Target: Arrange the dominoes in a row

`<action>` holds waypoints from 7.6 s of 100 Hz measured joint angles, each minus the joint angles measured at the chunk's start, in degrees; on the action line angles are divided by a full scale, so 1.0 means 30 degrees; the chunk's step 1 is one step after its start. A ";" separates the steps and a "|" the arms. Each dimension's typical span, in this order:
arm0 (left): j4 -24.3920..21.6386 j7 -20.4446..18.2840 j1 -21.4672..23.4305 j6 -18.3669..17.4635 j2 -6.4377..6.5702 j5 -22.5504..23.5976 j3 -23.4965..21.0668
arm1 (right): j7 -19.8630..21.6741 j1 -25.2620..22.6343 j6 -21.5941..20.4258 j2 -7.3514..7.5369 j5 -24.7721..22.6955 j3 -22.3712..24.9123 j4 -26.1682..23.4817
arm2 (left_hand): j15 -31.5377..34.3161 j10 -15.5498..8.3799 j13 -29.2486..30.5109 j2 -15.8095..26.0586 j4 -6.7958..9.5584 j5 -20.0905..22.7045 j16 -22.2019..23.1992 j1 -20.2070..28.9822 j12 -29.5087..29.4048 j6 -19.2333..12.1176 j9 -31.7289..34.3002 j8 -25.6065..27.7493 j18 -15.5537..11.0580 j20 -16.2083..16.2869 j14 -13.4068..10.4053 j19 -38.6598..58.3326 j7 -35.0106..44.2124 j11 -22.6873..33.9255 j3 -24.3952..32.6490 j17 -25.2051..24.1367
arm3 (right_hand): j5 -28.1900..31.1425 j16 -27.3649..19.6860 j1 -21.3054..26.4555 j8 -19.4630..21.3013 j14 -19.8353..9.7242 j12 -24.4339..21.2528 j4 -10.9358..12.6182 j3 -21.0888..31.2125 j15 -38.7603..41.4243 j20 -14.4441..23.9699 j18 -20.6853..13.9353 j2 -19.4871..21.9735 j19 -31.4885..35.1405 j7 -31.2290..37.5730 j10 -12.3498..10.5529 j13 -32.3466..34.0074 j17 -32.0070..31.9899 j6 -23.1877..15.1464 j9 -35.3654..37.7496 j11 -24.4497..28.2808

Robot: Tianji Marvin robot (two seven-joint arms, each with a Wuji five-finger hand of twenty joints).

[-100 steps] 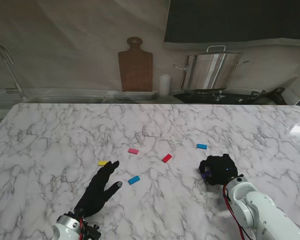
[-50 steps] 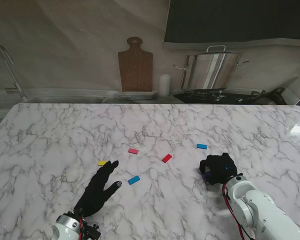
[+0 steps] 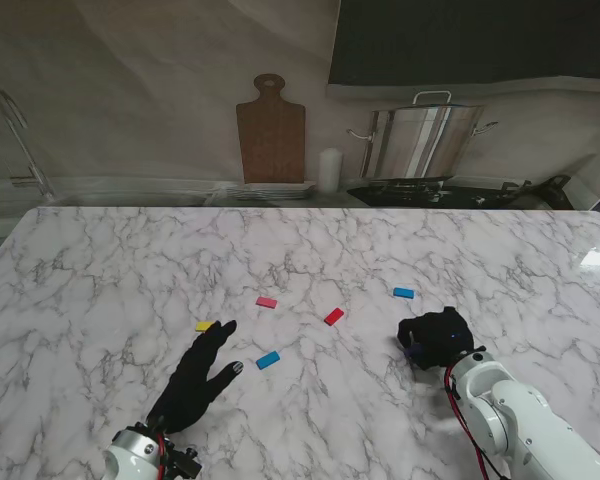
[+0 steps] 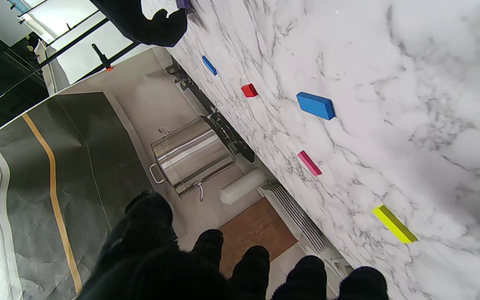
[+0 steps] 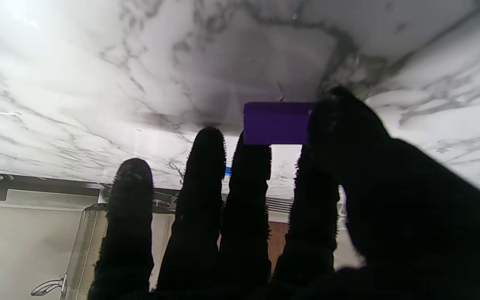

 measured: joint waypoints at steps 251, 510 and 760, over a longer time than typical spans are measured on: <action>0.0021 0.0014 0.0002 -0.0130 -0.0003 0.0062 -0.0182 | -0.1713 -0.0920 0.0542 -0.0293 -0.0247 0.0448 -0.1377 | 0.0000 0.0001 -0.0005 0.0000 0.0000 -0.0002 0.0000 0.0003 -0.0063 0.0000 0.0000 -0.0287 0.0014 0.0168 0.0034 -0.0002 -0.0182 0.0005 0.0000 0.0000 | 0.1909 0.3409 -0.0330 -0.3479 -0.0392 0.7389 0.0364 -0.0880 0.7785 0.2435 -0.0372 0.0803 0.0635 0.0214 -0.1012 -0.4011 -0.2642 -0.0213 -0.2583 0.8476; -0.0315 0.0538 0.0476 -0.0536 -0.0131 0.0101 -0.0938 | -0.4733 -0.2457 0.2868 -0.2788 0.8746 -0.7638 -0.3752 | 0.0000 0.0001 -0.0010 0.0000 -0.0001 -0.0002 0.0000 0.0003 -0.0190 0.0059 0.0000 -0.0288 0.0022 0.0304 0.0233 -0.0002 -0.0182 0.0013 0.0000 0.0002 | -0.0668 0.3001 0.0224 -0.6102 0.0747 0.3554 0.0485 0.0218 0.6922 0.3398 0.0497 0.2335 0.1278 0.5575 0.1039 -0.6498 -0.4096 0.3605 -0.5393 0.7386; -0.0410 0.0620 0.0557 -0.0704 -0.0153 0.0163 -0.1061 | -0.3432 -0.3029 0.2608 -0.2247 0.7292 -0.6969 -0.4449 | 0.0000 0.0001 -0.0011 -0.0007 -0.0001 -0.0002 0.0000 0.0003 -0.0191 0.0067 0.0000 -0.0288 0.0024 0.0311 0.0233 -0.0003 -0.0182 0.0014 0.0000 0.0002 | -0.5005 0.2385 -0.4280 -0.3456 0.0823 0.0906 0.2906 -0.2838 0.3606 0.3901 -0.0407 0.3592 -0.0232 -0.5453 0.2003 -1.1465 -0.6546 0.7870 -1.3513 0.4348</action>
